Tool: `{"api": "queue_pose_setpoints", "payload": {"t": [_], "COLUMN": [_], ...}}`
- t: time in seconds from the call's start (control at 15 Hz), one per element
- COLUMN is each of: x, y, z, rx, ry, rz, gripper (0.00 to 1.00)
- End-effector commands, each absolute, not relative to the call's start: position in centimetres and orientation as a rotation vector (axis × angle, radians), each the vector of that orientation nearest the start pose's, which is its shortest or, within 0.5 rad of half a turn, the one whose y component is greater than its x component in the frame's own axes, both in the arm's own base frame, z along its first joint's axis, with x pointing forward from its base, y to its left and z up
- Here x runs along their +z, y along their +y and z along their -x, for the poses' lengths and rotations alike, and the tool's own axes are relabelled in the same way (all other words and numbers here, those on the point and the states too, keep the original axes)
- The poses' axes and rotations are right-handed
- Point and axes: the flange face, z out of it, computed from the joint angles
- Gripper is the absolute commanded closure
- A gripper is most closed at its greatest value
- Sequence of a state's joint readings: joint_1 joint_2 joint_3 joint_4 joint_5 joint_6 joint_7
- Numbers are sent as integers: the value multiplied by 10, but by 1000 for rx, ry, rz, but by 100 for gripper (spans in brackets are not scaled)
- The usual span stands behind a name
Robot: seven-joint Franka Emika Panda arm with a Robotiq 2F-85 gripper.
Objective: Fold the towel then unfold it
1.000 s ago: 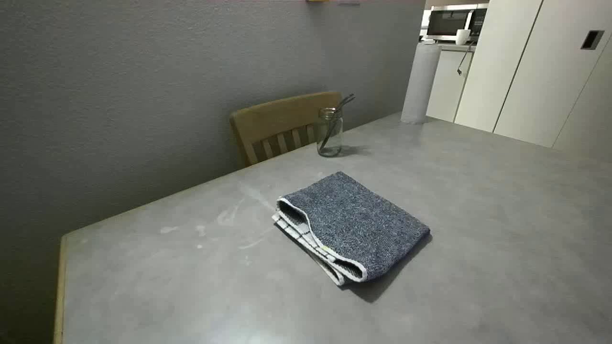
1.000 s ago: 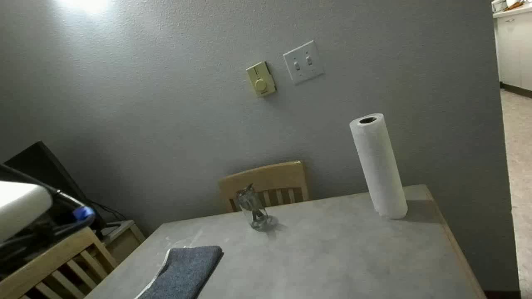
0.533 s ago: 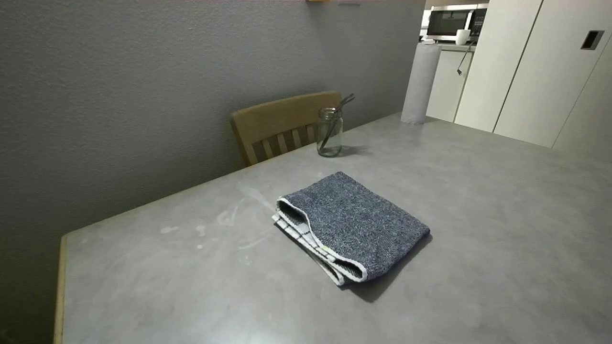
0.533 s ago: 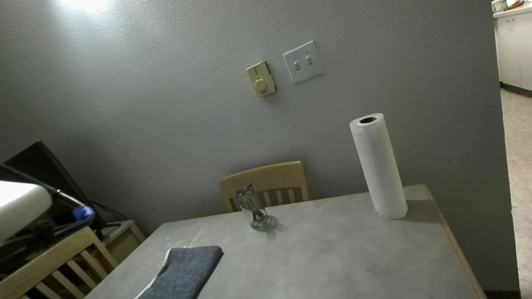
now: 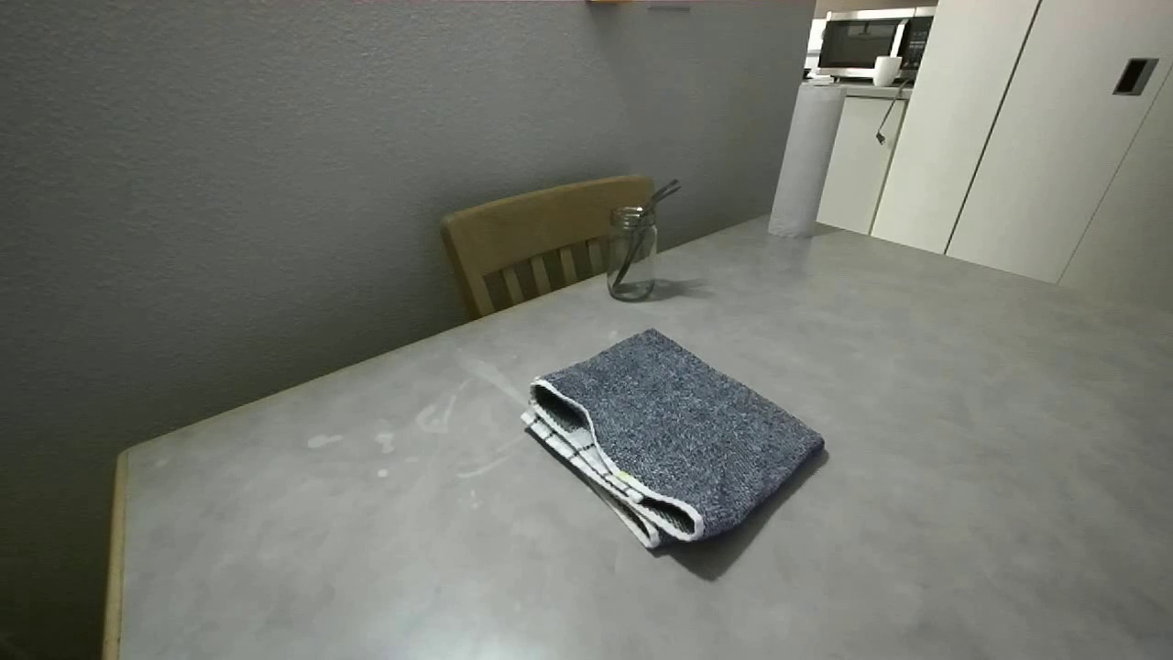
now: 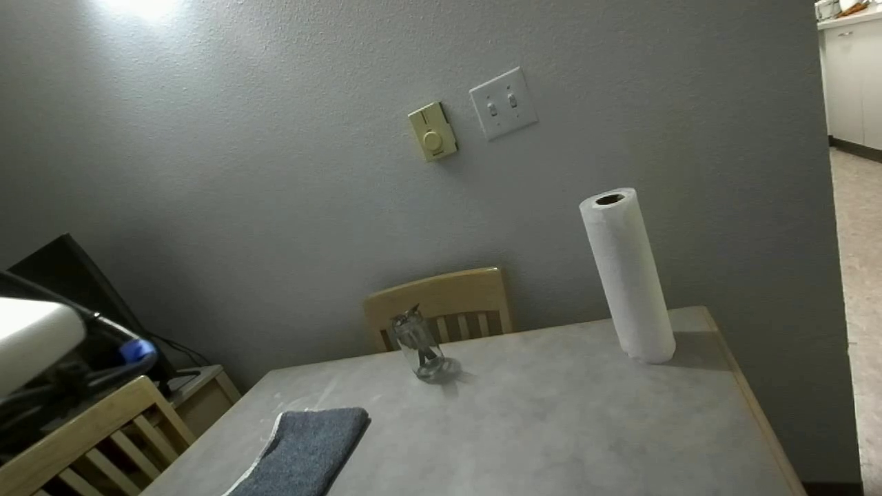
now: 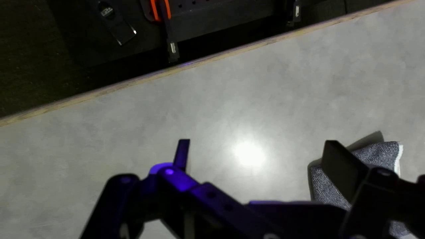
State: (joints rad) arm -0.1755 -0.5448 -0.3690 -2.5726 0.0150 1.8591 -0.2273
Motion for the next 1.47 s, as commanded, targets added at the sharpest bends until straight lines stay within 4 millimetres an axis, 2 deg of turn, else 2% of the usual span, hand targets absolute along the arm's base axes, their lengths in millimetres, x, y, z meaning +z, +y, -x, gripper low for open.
{"api": "queue_pose_setpoints", "payload": {"t": [0.0,0.27,0.6,0.67,0.73,0.87,1.07,1.2,1.4], "x": [421,410,376,372,382,371,369,369,368], "y": [-188,-158,-107,-105,-105,-99,-101,-90,-49], "z": [-317,-356,-406,-411,-393,-405,-410,-420,-452], "rx": [208,273,419,441,390,431,439,473,509], "ry": [320,143,-157,-202,-117,-172,-184,-186,-257], "rz": [2885,2902,2881,2879,2907,2904,2903,2910,2933], "gripper": [0,0,0,0,0,0,0,0,0]}}
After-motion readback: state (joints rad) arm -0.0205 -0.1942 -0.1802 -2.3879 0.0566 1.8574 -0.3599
